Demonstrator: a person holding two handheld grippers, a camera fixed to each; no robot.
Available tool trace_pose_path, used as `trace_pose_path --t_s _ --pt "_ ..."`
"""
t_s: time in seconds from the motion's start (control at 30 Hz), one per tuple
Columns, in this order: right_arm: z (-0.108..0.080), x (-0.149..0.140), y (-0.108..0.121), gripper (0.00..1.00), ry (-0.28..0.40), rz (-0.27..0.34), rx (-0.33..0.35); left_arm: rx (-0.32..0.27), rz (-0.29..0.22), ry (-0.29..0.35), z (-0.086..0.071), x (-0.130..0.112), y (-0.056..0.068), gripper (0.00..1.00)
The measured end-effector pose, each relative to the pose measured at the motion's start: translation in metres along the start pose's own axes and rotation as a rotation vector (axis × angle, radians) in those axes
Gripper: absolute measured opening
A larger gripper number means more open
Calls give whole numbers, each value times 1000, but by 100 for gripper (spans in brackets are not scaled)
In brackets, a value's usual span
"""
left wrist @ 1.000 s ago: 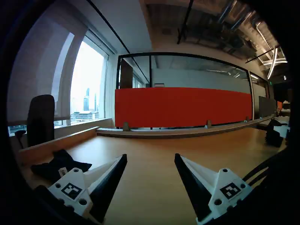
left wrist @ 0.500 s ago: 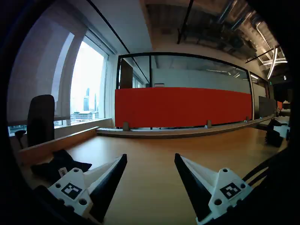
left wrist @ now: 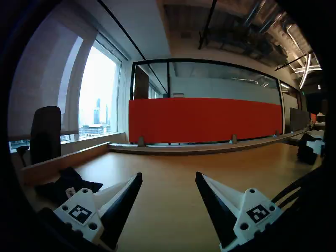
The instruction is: Fold towel
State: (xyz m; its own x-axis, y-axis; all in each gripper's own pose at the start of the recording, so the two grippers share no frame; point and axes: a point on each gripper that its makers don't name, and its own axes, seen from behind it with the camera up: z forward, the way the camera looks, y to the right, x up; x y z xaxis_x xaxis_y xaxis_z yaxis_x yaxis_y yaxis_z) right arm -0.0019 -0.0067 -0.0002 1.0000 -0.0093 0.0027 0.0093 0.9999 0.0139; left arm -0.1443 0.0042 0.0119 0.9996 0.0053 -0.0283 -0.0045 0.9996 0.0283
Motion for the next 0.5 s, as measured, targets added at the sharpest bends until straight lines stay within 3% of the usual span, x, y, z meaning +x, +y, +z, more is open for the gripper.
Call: trace_pose_path --t_s 0.5 --pt "0 0 0 100 0 0 0 0 -2 -1 0 1 -1 94"
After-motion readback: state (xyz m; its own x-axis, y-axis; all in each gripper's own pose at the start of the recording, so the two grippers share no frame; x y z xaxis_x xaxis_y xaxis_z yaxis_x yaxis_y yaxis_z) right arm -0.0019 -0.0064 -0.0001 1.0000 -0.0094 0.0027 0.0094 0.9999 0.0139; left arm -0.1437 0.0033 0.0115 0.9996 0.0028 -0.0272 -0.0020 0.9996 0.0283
